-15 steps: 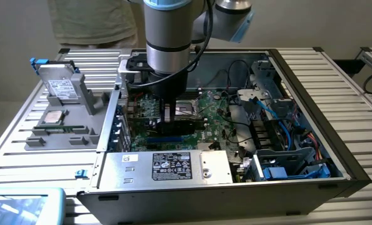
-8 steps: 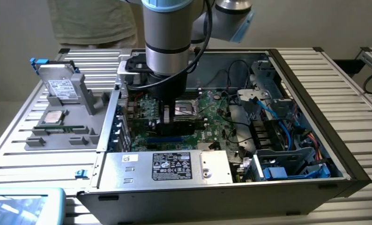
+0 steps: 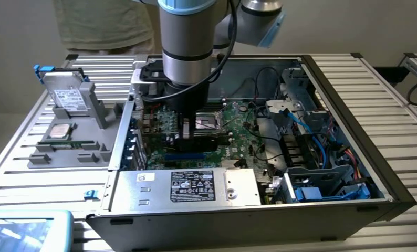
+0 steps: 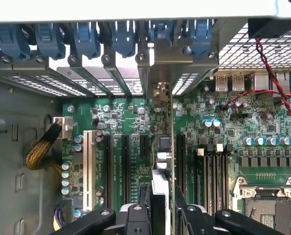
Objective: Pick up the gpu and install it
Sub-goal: 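Insert the gpu into the slot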
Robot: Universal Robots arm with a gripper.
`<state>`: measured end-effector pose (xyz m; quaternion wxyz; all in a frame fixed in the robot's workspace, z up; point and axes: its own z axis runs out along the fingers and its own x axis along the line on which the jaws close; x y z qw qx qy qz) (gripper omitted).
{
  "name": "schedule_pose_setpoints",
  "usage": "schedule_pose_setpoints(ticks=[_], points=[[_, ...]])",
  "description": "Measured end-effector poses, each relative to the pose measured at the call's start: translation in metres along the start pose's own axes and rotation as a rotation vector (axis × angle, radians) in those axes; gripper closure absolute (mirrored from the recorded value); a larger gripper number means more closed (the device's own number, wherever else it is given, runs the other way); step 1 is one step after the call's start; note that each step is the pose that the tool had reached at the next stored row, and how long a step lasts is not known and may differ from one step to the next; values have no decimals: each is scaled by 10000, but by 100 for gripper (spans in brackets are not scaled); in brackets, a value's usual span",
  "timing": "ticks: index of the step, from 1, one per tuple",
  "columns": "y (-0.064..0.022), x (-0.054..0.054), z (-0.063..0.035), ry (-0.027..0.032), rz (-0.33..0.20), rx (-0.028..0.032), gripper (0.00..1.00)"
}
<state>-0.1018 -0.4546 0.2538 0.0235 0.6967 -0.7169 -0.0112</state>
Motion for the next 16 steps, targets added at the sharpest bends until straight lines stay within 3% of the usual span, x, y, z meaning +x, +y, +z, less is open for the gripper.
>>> schedule_pose_setpoints(ticks=[16], points=[[16,0,42,-144,452,-15,71]])
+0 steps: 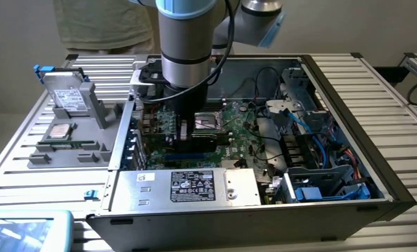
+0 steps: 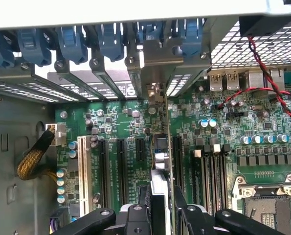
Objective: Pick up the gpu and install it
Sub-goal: 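Insert the gpu into the slot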
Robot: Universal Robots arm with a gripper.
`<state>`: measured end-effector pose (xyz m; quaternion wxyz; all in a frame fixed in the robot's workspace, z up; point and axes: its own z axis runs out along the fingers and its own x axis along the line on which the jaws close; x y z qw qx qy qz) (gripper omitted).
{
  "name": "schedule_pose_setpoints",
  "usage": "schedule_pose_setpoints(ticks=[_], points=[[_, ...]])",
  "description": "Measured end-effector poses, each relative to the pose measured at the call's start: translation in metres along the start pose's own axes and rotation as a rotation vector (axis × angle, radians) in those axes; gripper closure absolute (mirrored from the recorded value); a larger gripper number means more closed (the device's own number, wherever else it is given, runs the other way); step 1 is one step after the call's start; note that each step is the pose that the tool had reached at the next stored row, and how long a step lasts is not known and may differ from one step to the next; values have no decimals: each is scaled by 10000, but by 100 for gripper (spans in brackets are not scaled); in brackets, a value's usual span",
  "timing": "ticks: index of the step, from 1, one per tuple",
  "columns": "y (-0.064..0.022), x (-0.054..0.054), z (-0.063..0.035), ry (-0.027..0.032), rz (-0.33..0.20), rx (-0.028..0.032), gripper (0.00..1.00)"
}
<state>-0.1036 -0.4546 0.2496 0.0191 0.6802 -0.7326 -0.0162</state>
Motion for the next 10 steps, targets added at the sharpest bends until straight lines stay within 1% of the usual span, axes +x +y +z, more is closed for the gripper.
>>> schedule_pose_setpoints(ticks=[5,10], points=[[-1,16,7,-37,100,-3,71],[-4,46,8,-54,148,-5,71]])
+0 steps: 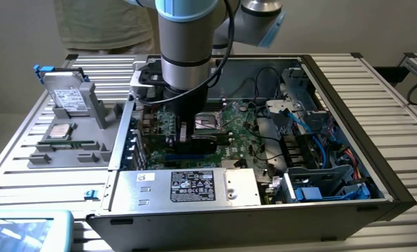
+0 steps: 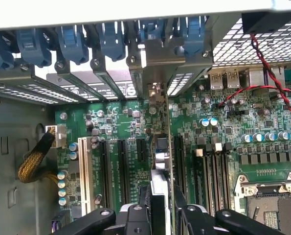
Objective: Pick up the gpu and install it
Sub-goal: 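Insert the gpu into the slot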
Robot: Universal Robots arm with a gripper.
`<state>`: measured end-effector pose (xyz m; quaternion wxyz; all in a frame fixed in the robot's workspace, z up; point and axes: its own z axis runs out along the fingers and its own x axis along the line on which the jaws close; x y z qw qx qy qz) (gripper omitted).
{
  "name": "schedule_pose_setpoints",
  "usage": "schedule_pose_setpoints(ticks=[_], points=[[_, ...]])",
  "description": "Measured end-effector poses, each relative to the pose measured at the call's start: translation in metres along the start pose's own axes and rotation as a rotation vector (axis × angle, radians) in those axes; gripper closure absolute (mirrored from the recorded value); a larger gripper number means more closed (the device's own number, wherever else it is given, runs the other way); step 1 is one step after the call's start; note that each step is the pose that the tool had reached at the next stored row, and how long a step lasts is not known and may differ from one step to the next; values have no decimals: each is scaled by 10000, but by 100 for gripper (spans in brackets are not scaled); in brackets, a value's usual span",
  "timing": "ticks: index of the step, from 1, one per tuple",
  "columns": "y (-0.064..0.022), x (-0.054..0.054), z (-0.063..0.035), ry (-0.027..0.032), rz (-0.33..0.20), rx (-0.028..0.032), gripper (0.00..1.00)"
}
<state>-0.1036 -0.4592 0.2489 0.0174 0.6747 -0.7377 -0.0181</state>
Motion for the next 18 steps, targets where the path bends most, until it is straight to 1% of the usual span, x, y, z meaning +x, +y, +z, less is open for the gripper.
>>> schedule_pose_setpoints(ticks=[6,12,18], points=[[-1,7,1,-2,6,0,71],[-3,36,0,-39,4,-4,71],[-3,40,1,-118,-8,-10,71]])
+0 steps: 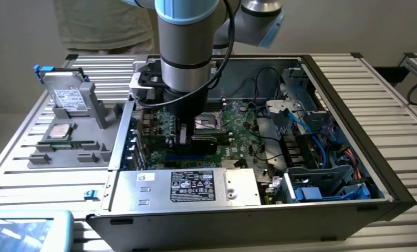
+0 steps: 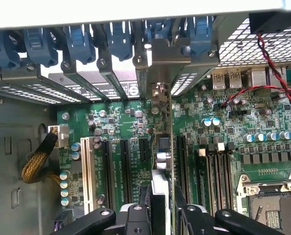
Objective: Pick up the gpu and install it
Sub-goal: 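Insert the gpu into the slot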
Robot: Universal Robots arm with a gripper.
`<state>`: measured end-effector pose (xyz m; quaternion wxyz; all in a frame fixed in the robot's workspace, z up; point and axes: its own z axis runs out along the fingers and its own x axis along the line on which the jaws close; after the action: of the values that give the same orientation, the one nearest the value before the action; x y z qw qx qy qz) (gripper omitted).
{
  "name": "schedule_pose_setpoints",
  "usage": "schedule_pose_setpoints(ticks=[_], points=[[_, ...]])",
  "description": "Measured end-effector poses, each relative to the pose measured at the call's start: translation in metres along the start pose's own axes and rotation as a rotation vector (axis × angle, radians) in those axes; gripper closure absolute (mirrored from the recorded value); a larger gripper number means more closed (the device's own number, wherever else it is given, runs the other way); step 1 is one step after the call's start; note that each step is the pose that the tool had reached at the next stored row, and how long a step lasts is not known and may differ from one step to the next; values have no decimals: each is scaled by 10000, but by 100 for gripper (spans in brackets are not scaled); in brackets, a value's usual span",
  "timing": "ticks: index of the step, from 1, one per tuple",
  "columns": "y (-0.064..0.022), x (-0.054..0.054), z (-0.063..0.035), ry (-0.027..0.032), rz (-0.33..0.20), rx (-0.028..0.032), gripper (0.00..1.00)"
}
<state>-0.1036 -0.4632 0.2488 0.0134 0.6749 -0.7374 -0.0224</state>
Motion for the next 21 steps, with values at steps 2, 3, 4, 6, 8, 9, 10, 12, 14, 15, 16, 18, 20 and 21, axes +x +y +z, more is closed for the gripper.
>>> schedule_pose_setpoints(ticks=[2,3,4,6,8,9,10,12,14,15,16,18,20,21], points=[[1,0,0,-8,-35,-1,71],[4,1,0,-8,-66,-2,71],[4,1,0,-6,-105,-3,71],[6,1,0,-1,-160,-4,71],[6,1,-1,3,-225,-5,71],[6,1,0,4,-263,-5,71],[6,1,0,3,-298,-5,71],[6,1,0,-6,-326,-6,71],[6,0,1,-10,-328,-6,71],[6,-1,0,-10,-329,-7,71],[6,-4,1,-11,-330,-6,71],[8,-15,1,-10,-329,-7,71],[7,-17,0,-4,-335,-8,71],[7,-17,1,-4,-335,-7,71]])
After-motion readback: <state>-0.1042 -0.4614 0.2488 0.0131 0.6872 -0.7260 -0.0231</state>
